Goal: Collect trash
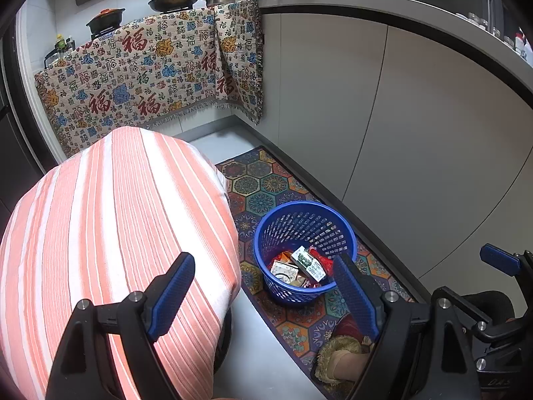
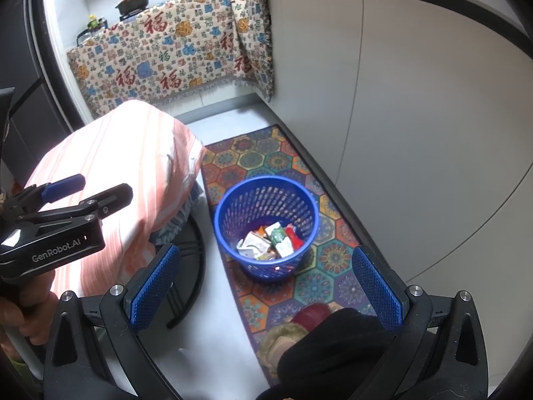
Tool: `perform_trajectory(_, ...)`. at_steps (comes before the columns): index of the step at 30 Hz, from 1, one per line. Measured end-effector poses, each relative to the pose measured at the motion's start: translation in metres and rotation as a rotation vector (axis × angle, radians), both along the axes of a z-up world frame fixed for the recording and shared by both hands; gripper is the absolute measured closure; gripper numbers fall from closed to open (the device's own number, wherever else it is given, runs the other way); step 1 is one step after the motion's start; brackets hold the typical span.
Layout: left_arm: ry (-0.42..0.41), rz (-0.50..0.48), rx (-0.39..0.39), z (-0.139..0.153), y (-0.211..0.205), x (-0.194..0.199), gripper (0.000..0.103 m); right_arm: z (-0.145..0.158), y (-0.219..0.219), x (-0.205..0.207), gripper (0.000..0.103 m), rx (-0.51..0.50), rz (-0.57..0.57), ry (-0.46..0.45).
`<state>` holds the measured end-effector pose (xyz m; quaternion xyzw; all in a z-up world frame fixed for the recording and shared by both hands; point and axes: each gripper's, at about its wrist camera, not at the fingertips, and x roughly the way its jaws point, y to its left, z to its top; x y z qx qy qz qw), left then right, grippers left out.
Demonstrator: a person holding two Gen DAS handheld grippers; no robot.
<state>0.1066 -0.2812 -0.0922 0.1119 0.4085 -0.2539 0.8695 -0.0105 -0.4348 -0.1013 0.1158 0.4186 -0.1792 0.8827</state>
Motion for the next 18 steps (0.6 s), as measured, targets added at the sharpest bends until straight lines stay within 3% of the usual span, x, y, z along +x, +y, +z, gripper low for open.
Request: perform_trajectory(18,-0.003,0.008,0.007,-0.0034,-0.0023,-0.0023,0.016,-0.004,0.001,0.0005,0.0,0.006,-0.012,0.012)
